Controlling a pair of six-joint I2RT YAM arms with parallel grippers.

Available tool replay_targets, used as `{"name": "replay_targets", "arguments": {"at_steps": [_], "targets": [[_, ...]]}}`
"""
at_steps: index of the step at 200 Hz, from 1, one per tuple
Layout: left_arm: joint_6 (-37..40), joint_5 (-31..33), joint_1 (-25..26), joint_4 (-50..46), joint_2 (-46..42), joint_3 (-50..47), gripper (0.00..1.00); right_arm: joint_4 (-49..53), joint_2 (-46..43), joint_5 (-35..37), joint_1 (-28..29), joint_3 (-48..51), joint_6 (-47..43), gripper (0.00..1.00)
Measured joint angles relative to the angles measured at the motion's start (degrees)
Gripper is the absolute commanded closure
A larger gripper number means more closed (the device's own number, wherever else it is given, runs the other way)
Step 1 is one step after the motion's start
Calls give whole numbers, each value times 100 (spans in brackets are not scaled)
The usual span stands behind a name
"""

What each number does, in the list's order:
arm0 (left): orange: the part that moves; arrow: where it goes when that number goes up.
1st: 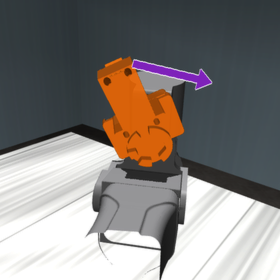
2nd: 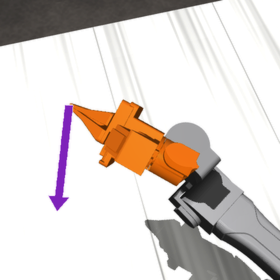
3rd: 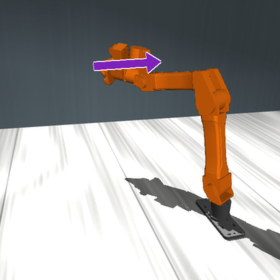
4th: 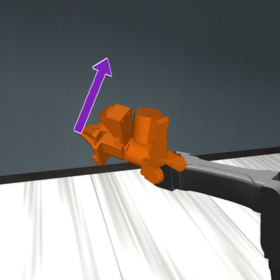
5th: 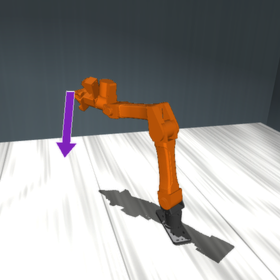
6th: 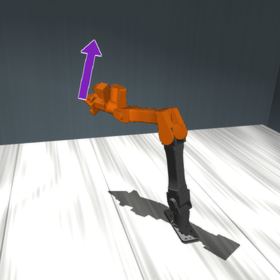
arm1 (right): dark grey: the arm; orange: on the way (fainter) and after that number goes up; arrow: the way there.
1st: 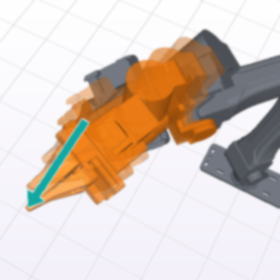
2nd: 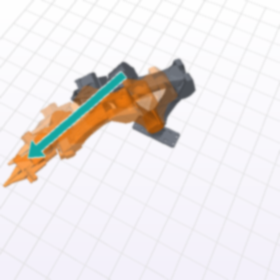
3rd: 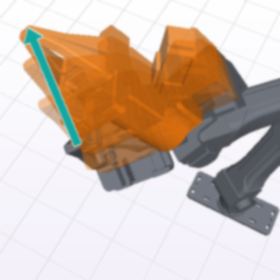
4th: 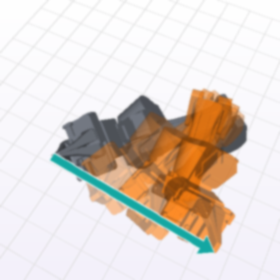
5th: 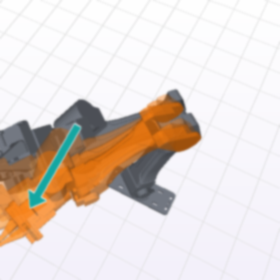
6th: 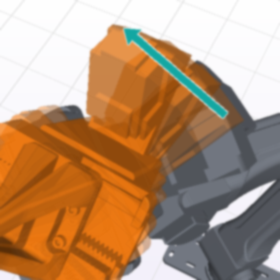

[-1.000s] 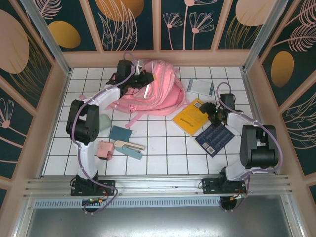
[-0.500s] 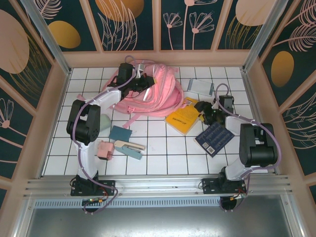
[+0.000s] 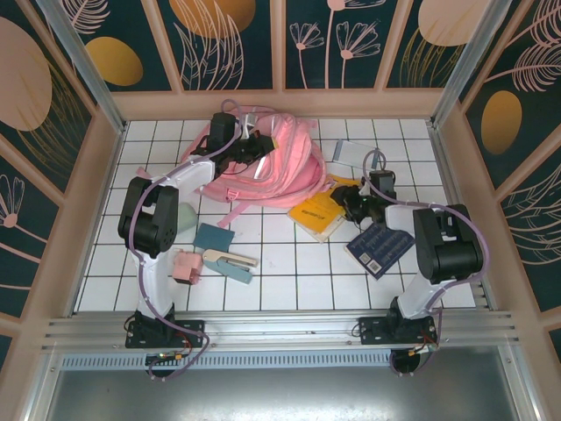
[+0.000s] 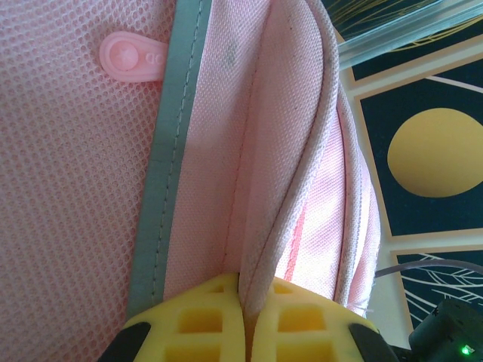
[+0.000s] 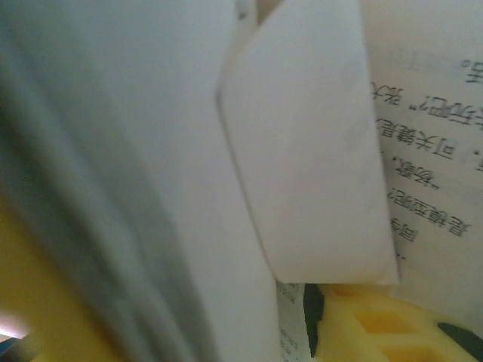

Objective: Pack the student bag
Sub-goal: Move the book to the center of the table, then close the student bag at the top-center of the table, then pick up the book from the center of the table.

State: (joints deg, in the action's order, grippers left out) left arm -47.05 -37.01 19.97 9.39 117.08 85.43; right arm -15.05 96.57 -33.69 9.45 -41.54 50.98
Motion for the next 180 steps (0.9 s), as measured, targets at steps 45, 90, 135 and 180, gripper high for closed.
{"name": "replay_targets", "arguments": {"at_steps": [45,90,135,180], "targets": [[0,0,0,-4,0,0,100,-52,2,111,59,9,179,59],[2,2,0,-22,0,4,100,804,-164,437,297,-437,131,61],[4,2,0,-28,0,7,100,1823,-326,883,505,-1060,-302,61],[4,2,0,-44,0,7,100,1663,-299,962,522,-756,-232,68]]}}
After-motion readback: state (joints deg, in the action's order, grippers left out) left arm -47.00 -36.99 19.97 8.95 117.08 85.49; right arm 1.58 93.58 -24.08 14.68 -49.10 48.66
